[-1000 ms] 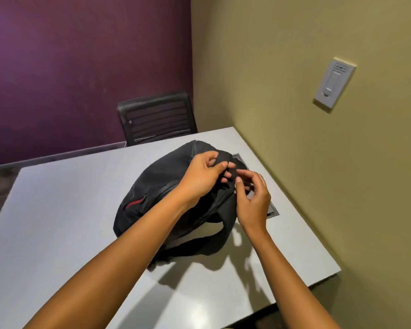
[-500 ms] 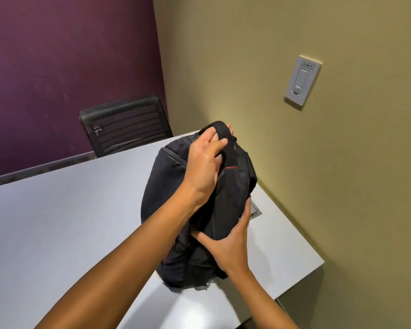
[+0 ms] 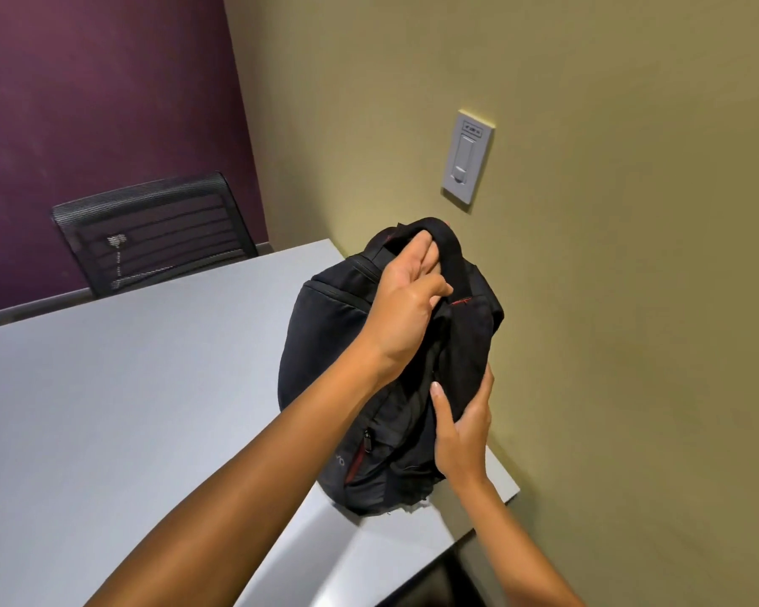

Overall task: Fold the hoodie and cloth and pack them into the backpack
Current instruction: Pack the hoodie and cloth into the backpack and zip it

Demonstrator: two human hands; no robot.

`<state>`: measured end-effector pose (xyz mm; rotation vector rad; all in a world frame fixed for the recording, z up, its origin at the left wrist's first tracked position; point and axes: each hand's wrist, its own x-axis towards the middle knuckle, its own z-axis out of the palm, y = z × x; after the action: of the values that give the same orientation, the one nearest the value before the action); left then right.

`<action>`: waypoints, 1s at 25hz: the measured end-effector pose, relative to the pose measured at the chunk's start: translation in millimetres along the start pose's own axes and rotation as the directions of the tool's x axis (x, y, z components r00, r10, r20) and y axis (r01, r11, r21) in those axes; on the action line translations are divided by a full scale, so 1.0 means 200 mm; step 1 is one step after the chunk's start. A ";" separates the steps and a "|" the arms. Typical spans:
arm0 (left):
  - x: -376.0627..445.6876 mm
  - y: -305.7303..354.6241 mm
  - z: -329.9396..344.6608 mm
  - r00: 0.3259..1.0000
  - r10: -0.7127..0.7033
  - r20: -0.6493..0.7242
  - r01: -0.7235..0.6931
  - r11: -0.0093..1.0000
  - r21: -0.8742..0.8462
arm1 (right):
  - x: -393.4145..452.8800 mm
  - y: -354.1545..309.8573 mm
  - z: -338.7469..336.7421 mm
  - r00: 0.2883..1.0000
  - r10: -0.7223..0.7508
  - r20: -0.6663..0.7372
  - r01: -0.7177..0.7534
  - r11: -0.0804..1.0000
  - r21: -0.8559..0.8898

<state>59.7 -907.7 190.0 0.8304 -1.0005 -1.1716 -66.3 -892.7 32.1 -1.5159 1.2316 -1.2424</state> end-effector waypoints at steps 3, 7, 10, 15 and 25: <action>0.13 -0.09 0.10 0.998 -0.061 0.001 0.061 0.994 0.090 | 0.10 0.08 -0.14 0.998 0.000 -0.059 -0.003 0.999 -0.044; 0.24 -0.18 0.16 0.999 -0.014 -0.047 0.022 0.981 0.191 | 0.25 0.19 -0.23 0.992 0.036 -0.117 -0.060 0.977 -0.207; 0.20 -0.26 0.08 0.987 0.133 -0.087 -0.079 0.887 0.456 | 0.33 0.20 -0.24 0.988 0.062 -0.145 -0.095 0.968 -0.233; -0.01 -0.54 -0.13 0.951 0.022 -0.310 0.208 0.695 0.688 | 0.34 0.25 -0.25 0.983 0.017 -0.183 -0.056 0.975 -0.216; -0.26 -0.78 -0.37 0.939 -0.202 -0.277 0.335 0.371 0.866 | 0.19 0.02 -0.04 0.761 -0.562 -0.323 0.487 0.825 -0.289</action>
<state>71.5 -888.0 10.2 2.0081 -1.4473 -0.7256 -73.5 -931.6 37.7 -1.8985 1.2350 -1.9311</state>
